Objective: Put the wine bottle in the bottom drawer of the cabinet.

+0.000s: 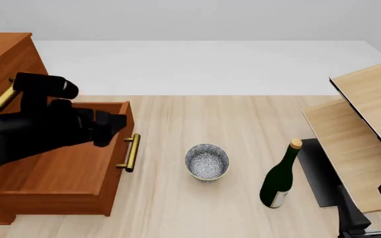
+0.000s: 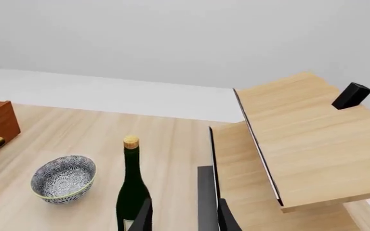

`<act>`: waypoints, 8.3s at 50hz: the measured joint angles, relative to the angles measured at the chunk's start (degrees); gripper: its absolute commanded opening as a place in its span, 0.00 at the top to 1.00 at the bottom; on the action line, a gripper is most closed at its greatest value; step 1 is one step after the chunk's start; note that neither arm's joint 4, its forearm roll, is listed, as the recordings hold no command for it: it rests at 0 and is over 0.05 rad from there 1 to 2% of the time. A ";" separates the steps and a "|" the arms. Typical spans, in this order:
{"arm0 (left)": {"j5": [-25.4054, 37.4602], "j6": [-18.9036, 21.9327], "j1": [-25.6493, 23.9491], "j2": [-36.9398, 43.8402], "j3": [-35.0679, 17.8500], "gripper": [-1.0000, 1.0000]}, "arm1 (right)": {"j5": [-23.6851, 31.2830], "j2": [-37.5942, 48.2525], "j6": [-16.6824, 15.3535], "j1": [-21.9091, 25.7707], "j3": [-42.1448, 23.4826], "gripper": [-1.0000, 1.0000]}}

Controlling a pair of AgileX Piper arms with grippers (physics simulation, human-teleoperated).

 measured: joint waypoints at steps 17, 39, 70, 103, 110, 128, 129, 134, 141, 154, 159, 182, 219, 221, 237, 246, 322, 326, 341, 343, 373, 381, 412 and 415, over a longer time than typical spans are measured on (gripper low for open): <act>-5.13 3.84 -5.71 0.88 -4.23 0.00 | 0.02 0.09 -0.21 0.18 0.00 0.00; -16.28 9.87 -16.45 8.98 -6.31 0.00 | 0.28 -0.05 -0.35 0.26 0.00 0.00; -21.95 15.50 -27.88 24.59 -16.59 0.00 | 0.25 -0.05 -0.22 0.36 0.00 0.00; -19.38 17.20 -32.87 39.61 -31.18 0.00 | 0.65 -0.03 0.45 0.02 0.00 0.00; -19.24 16.00 -33.48 41.97 -33.44 0.00 | 0.72 0.04 0.68 -0.06 0.00 0.00; -19.76 14.67 -34.48 47.31 -37.07 0.00 | 1.22 -0.04 1.11 -0.25 0.00 0.00; -19.86 14.67 -34.50 47.55 -37.14 0.00 | 1.22 -0.02 1.12 -0.25 0.00 0.00; -20.35 14.66 -34.44 48.62 -37.33 0.00 | 1.22 0.11 1.10 -0.26 -0.02 0.00; -21.04 14.71 -34.42 49.84 -37.34 0.00 | 1.28 0.22 1.06 -0.26 -0.03 0.00; -22.66 14.27 -34.44 51.44 -36.84 0.00 | 1.45 0.33 0.93 -0.23 -0.03 0.00; -23.59 14.12 -34.42 51.89 -36.20 0.00 | 1.56 0.31 0.88 -0.20 -0.03 0.00; -27.04 12.99 -34.59 53.69 -33.53 0.00 | 1.69 0.58 0.59 -0.14 -0.02 0.00; -29.66 11.88 -34.13 56.02 -31.90 1.00 | 1.57 1.01 0.41 -0.23 -0.01 0.00; -29.76 11.67 -34.20 55.93 -31.76 1.00 | 1.51 1.07 0.39 -0.24 -0.01 0.00; -29.81 11.16 -34.15 54.91 -30.85 1.00 | 1.77 0.82 0.26 -0.20 -0.01 0.00; -29.16 12.39 -33.39 51.46 -29.80 1.00 | 1.80 0.73 0.16 -0.11 -0.01 0.00; -8.69 17.53 -1.94 -10.57 -13.54 1.00 | 1.39 0.80 -1.00 1.03 -0.02 0.00; -5.39 16.80 0.63 -12.53 -14.06 1.00 | 1.32 0.83 -0.75 1.05 -0.02 0.00; 8.10 14.73 7.15 -14.66 -21.14 1.00 | 1.16 0.77 0.03 1.12 -0.03 0.00; 9.99 14.78 7.51 -14.19 -22.46 1.00 | 1.14 0.77 0.13 1.10 -0.03 0.00; 37.58 16.53 11.45 0.89 -47.77 1.00 | 0.82 1.04 0.71 1.06 -0.03 0.00; 40.69 15.54 11.81 4.90 -51.21 1.00 | 0.93 0.95 0.62 1.07 -0.03 0.00; 36.87 11.22 12.84 7.86 -43.60 1.00 | 1.13 0.96 0.18 0.94 -0.02 0.00; 36.02 10.95 13.06 7.75 -42.18 1.00 | 1.17 0.95 0.15 0.94 -0.02 0.00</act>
